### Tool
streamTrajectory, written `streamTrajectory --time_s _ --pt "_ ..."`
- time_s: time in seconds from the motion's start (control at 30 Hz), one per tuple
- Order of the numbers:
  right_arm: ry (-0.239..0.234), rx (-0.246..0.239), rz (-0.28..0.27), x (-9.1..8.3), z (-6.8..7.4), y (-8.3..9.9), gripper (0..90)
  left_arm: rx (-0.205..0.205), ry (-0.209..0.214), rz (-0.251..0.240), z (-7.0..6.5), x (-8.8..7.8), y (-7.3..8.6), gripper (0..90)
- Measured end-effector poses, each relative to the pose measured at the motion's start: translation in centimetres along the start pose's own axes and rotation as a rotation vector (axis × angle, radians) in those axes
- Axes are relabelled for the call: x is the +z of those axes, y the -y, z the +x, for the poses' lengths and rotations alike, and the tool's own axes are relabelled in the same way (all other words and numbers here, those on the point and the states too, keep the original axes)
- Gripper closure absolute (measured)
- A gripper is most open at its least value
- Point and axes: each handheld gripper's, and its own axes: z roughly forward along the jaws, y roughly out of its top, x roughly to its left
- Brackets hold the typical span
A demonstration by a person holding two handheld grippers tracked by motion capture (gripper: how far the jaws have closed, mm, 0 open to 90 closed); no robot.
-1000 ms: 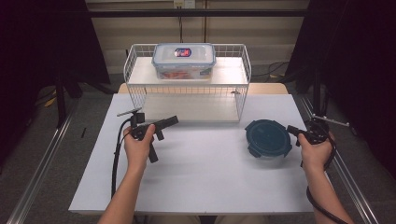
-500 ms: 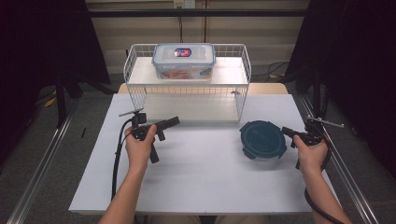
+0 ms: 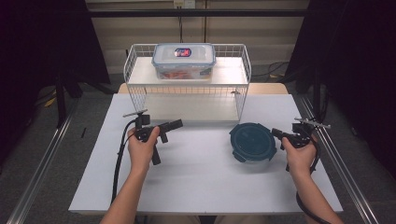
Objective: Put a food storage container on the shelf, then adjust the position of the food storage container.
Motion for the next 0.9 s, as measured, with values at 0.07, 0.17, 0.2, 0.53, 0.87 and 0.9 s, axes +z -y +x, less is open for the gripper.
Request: streamTrajectory --time_s 0.07,0.17,0.2,0.53,0.87,0.9 --pt "0.002 -0.008 -0.002 0.06 0.13 0.03 90.0 0.006 0.003 0.007 0.0 -0.03 0.01 3.6" --pt "-0.004 -0.006 0.001 0.05 0.24 0.09 90.0 -0.011 0.007 -0.002 -0.13 -0.02 0.0 3.7" --pt "-0.003 -0.006 -0.001 0.06 0.26 0.11 90.0 -0.015 0.011 -0.008 -0.14 -0.01 0.0 3.6" --pt "0.004 -0.012 0.001 -0.1 0.38 0.21 90.0 0.004 0.008 -0.002 -0.01 -0.16 -0.09 3.6" --pt "0.01 -0.033 0.007 -0.9 0.38 0.59 90.0 0.004 0.005 -0.012 -0.48 -0.74 -0.07 3.6" --pt "0.01 -0.033 0.007 -0.9 0.38 0.59 90.0 0.004 0.005 -0.012 -0.48 -0.74 -0.07 3.4"
